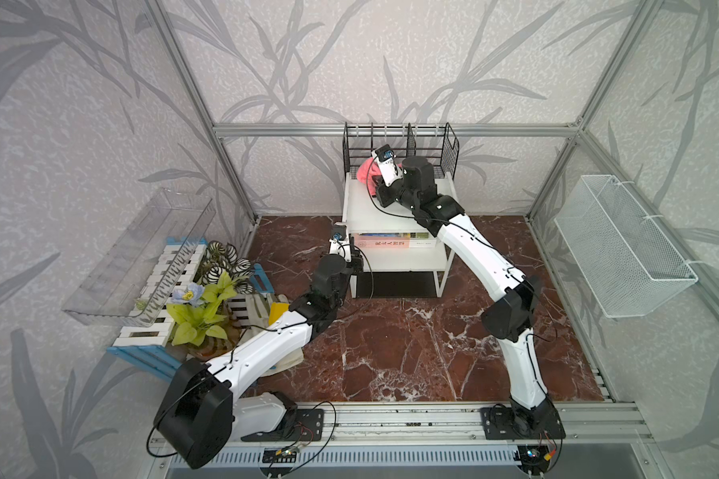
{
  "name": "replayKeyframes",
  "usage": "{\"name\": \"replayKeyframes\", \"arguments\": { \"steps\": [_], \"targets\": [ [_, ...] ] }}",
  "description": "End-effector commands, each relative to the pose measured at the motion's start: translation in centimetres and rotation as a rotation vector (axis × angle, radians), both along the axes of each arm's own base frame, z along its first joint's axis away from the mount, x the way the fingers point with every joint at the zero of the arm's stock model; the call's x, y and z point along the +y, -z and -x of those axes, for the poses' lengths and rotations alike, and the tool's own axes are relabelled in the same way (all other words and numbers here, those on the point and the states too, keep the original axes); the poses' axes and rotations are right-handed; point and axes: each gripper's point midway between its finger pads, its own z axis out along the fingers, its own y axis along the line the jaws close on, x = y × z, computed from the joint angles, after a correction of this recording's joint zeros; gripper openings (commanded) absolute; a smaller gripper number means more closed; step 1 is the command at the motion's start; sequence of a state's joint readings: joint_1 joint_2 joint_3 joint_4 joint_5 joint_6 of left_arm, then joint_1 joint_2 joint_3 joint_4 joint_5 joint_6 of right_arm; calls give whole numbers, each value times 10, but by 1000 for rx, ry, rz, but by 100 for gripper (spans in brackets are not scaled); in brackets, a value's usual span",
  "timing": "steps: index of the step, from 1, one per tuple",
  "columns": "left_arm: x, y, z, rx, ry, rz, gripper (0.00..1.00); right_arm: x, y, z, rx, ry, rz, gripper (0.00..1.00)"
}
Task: Wipe the bookshelf clean with a cloth
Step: Wipe the dust from the shelf.
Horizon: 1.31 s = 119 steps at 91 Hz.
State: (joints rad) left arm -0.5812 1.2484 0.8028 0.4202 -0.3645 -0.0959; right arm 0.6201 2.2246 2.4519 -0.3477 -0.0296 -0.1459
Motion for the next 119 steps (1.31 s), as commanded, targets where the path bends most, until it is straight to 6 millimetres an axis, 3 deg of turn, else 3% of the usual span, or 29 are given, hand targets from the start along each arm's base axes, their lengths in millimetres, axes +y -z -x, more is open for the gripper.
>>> {"name": "replayKeyframes", "arguments": {
  "steps": [1,5,9,22,36,41,50,58,68,75,95,102,108,118,119],
  "targets": [
    [-35,3,0,24,154,98,0,58,35,49,75,-218,100,0],
    [-36,5,0,28,161,99,0,70,27,52,41,-224,82,0],
    [-38,6,0,33,168,101,0,71,14,42,17,-146,30,0],
    [-40,7,0,39,180,107,0,32,-31,-8,-102,201,-165,0],
    [-46,4,1,43,209,110,0,13,-47,-26,-193,346,-263,0],
    [-46,3,1,41,212,113,0,20,-48,-24,-196,305,-268,0],
    [-47,2,1,40,218,107,0,71,-35,7,-142,-39,-201,0],
    [-47,3,1,41,219,97,0,101,-18,43,-73,-273,-143,0],
    [-46,4,1,44,217,86,0,115,-10,87,-48,-476,-47,0],
    [-47,4,2,44,221,81,0,113,0,114,-37,-585,50,0],
    [-50,1,1,38,239,69,5,67,0,194,26,-788,205,0],
    [-47,-4,3,26,233,64,13,47,-4,219,54,-819,229,0],
    [-42,-11,9,2,226,65,28,30,-8,223,48,-758,236,0],
    [-31,-25,26,-66,235,74,51,-14,-51,224,-102,-522,168,0],
    [-30,-25,28,-70,238,74,52,-21,-63,228,-135,-500,148,0]
  ]
}}
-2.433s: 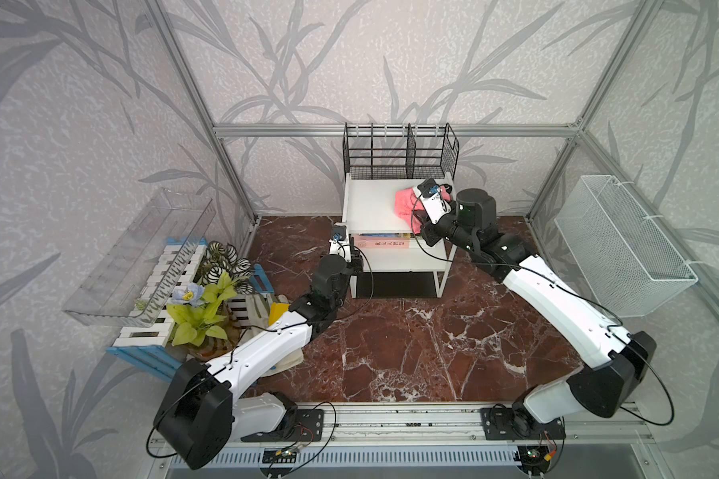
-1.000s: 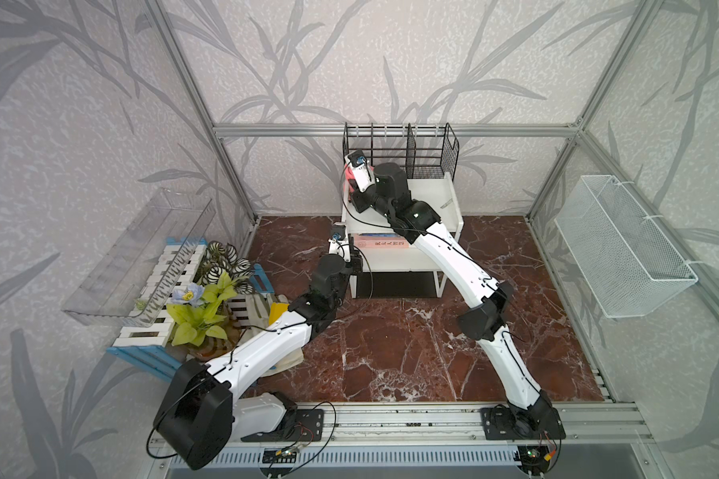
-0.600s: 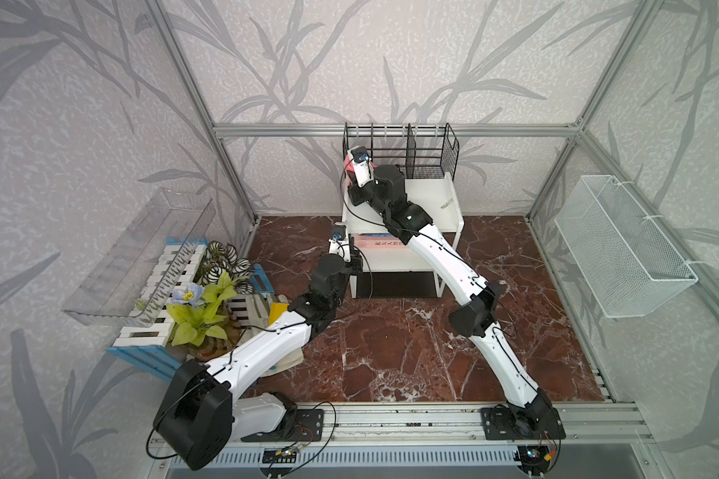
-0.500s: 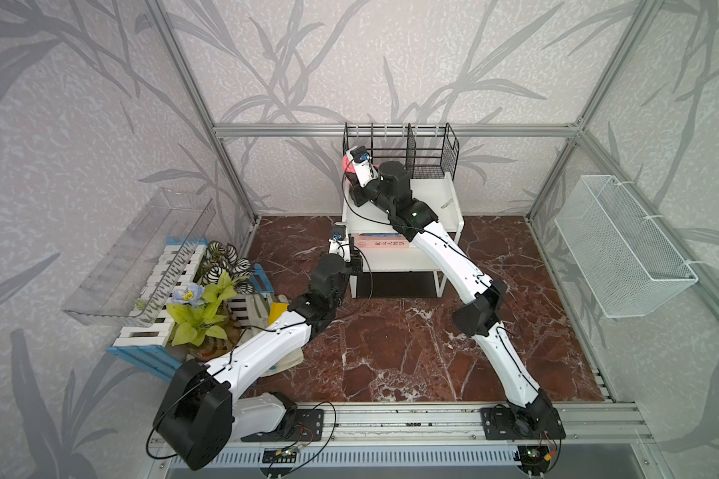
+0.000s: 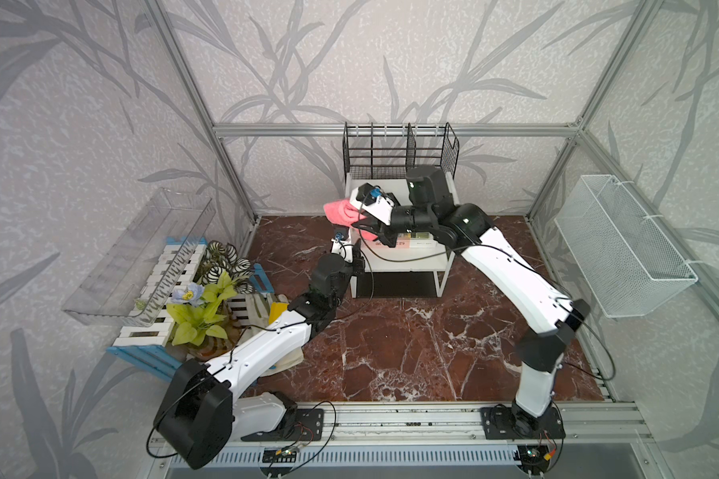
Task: Wipe the bookshelf clean with a cloth
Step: Wipe the dust from the shelf, then place the cleaning item at the center of the board.
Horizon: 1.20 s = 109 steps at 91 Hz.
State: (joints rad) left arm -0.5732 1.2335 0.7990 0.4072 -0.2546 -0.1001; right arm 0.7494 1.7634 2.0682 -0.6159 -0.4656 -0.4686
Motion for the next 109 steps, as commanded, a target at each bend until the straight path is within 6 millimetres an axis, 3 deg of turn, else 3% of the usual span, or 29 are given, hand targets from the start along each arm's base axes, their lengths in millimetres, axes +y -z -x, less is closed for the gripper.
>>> {"name": "replayKeyframes", "arguments": {
  "steps": [1,8,12,17,25,30,35,41,51,55,62,70,76,81,86,91,94,96,109],
  "targets": [
    [-15,-25,25,-84,138,67,54,-42,-40,17,-110,141,-105,0],
    [-7,-31,37,-131,139,79,65,-75,-62,31,-138,229,-180,0],
    [-1,-32,40,-143,119,91,73,-95,-75,50,-132,234,-220,0],
    [7,-35,43,-157,95,102,85,-115,-75,68,-115,245,-239,0],
    [19,-33,48,-147,52,120,91,-162,-71,84,-105,397,-319,0],
    [33,-30,50,-137,-10,149,93,-202,-61,85,-79,575,-386,0],
    [54,-23,51,-126,-115,188,94,-236,-29,84,-35,741,-405,0],
    [83,-15,56,-116,-253,240,97,-283,-7,96,-17,912,-466,0],
    [115,6,63,-96,-398,277,100,-352,44,94,-39,1285,-397,0],
    [128,18,64,-70,-465,287,100,-359,63,89,-46,1355,-332,0],
    [150,42,63,-20,-579,294,100,-349,90,69,-29,1387,-266,0],
    [165,60,60,8,-640,268,100,-332,124,27,20,1392,-246,4],
    [169,70,55,12,-634,201,100,-343,150,-9,111,1437,-298,4],
    [173,78,49,19,-630,127,100,-368,172,-37,199,1519,-341,22],
    [180,87,44,43,-647,49,100,-379,185,-56,244,1544,-334,54],
    [186,95,37,67,-645,-27,100,-387,192,-68,237,1582,-298,74],
    [189,104,31,97,-634,-71,100,-392,197,-72,231,1598,-276,96],
    [191,110,27,118,-627,-99,100,-395,203,-74,233,1611,-258,100],
    [203,156,6,277,-621,-244,100,-436,263,-60,254,1800,-107,99]
  ]
}}
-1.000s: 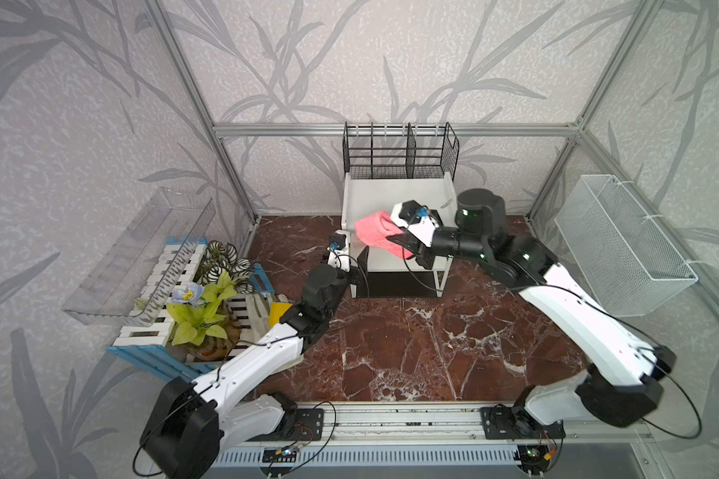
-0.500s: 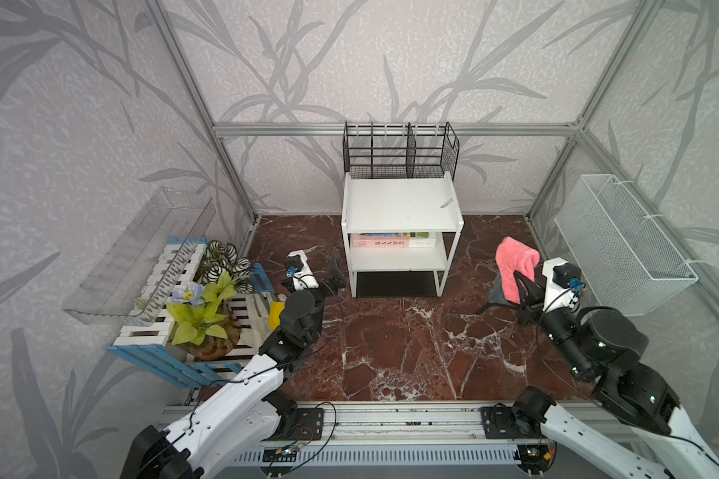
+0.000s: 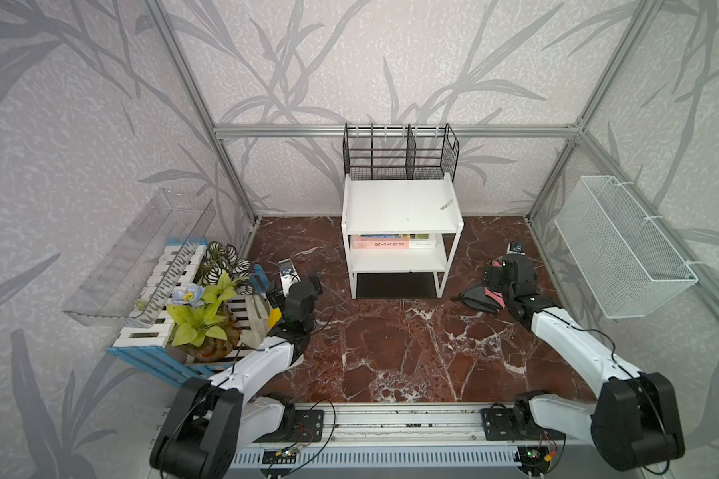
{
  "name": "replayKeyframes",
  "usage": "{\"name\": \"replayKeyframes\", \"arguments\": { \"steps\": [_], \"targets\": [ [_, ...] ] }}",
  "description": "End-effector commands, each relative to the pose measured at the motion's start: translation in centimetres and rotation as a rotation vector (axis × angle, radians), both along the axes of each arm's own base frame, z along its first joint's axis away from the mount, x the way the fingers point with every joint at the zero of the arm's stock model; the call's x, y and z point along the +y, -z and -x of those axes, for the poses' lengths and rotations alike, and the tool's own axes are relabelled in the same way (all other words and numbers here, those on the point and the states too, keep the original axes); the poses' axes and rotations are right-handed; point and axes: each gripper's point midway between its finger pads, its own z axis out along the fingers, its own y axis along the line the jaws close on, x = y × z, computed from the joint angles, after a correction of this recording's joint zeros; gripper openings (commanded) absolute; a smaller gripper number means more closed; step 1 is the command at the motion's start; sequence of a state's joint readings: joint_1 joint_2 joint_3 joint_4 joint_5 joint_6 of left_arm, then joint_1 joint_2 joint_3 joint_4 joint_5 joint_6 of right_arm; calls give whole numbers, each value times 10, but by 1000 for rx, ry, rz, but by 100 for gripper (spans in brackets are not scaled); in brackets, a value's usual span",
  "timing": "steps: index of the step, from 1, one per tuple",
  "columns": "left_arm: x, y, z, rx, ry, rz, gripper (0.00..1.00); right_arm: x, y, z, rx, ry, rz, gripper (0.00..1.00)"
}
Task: Wipe the bookshelf clean with a cloth
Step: Place the cleaning item at the center of the board, then reset both arms
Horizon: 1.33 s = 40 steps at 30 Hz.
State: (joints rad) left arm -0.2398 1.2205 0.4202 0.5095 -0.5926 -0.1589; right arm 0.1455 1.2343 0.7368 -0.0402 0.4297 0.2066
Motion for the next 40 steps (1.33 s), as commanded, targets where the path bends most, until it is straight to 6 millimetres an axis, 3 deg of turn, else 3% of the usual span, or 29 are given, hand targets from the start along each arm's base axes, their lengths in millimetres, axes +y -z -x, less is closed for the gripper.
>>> {"name": "replayKeyframes", "arguments": {
  "steps": [1,5,11,14,17,23,26,40],
  "targets": [
    [2,23,-20,123,56,-90,100,-25,16,1,-25,116,31,99],
    [1,51,-34,185,108,-105,100,-42,64,17,-34,157,32,99],
    [-2,39,-45,90,188,-61,100,-41,65,4,-31,85,-2,99],
    [-4,26,-45,-2,228,-61,100,-28,59,-5,-116,-3,-23,99],
    [-8,21,-35,-90,262,-62,100,-14,49,-10,-243,-101,-21,99],
    [-4,18,-15,-207,259,-61,100,7,70,-18,-261,-245,-16,99],
    [5,26,-21,-152,216,-21,100,-13,74,-22,-185,-110,-22,99],
    [5,24,-20,-163,219,-22,100,-15,74,-22,-195,-103,-23,99]
  ]
}}
